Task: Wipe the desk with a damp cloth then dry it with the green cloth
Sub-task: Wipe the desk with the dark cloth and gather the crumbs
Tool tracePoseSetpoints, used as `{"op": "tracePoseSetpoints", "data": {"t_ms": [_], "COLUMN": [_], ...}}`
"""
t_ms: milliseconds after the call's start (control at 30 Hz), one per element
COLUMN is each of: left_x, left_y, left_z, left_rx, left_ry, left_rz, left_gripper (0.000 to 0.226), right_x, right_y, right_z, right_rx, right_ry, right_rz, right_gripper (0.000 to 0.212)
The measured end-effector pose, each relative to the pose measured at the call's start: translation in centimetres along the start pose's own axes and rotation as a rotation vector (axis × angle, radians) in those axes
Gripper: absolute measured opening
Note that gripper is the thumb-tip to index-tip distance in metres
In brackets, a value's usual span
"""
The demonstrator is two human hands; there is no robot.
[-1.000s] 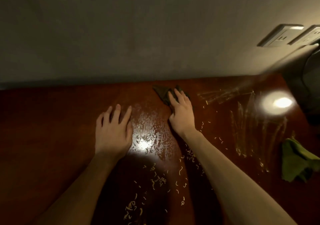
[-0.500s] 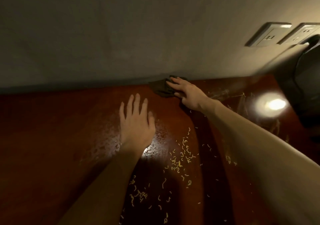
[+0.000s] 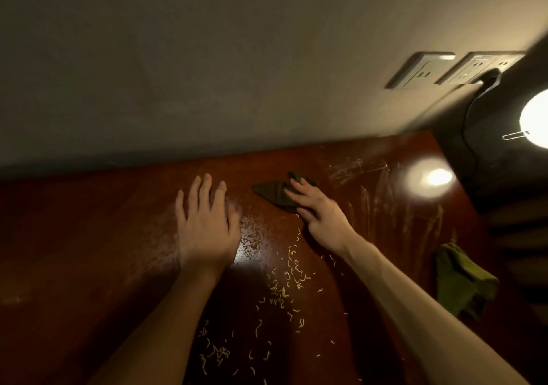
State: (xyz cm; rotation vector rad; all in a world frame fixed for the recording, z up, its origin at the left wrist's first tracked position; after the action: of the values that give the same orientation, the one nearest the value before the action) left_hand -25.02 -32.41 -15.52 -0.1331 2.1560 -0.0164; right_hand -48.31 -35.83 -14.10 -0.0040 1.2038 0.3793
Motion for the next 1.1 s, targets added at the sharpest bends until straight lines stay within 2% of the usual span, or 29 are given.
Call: {"op": "tracePoseSetpoints", "data": {"t_ms": [367,767,1100], "left_x": [0.2,0.4,0.3], "left_y": [-0.1,-0.1,0.0], "left_z": [-0.2,-0.1,-0.1], "left_rx": [0.038,-0.01,0.02], "left_ry": [-0.005,-0.067,-0.014], "left_rz": [-0.041,0.06,-0.007], "left_gripper": [0.06,0.062,0.058], "right_x": [-1.9,2.7,-0.6], "right_y": [-7.3,3.7,-4.8], "right_z": [-1.4,3.5,0.1], "right_rx": [0.112,0.048,0.107], "right_ry": [-0.059,-0.001,-0.061], "right_rz": [-0.128,-0.088,-0.118], "right_gripper": [0.056,0.062,0.056]}}
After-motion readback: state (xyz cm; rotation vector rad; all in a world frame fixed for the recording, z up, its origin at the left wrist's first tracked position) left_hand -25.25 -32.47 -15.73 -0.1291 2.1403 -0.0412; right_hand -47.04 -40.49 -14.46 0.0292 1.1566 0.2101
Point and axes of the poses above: each hand's wrist, its own y-axis away from the middle knuckle, its own x-axis out of the palm, z = x × y, the point moved 6 cm from there along -y, towards the middle knuckle, and after that the axes turned 15 degrees about y, right-handed, at the moved point
